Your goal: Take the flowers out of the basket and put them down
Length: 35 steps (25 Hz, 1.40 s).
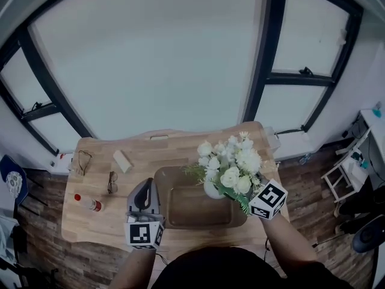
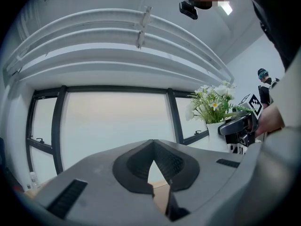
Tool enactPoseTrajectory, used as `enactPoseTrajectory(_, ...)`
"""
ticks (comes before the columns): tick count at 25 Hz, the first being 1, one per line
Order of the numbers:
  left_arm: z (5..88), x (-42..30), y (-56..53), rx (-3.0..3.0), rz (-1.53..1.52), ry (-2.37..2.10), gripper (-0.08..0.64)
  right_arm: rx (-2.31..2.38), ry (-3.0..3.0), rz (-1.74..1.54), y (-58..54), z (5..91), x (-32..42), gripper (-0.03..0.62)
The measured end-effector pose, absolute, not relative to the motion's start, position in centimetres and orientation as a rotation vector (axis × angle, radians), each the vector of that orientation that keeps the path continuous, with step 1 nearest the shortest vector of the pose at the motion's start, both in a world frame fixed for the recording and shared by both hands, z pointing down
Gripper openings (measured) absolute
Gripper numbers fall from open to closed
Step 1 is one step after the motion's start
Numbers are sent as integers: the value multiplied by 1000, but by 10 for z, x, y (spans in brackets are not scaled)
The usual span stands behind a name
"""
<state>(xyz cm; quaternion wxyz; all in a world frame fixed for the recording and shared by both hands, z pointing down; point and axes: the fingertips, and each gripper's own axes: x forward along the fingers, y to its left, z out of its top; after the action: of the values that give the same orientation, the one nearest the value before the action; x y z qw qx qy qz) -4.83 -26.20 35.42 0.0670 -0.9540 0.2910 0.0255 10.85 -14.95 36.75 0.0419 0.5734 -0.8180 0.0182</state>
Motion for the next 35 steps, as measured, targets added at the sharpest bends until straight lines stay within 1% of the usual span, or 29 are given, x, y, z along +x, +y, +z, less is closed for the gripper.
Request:
enactPoseTrajectory(12,356,26,-242,-2940,94,674,5,1994,-2374,-43,-92,325,173,282)
enactPoseTrajectory(18,346,84,-198,-2945,104,539,5,2094,-2311,-66,-41,313,216,282)
enactPoseTrajectory(27,355,107,-191,-2954,69,438,5,2189,-2210,-13,-21,339,237,282)
enactPoseTrajectory(35,372,104,-188,-2952,19,443,5,2271,-2166,72,-12,378,253,282)
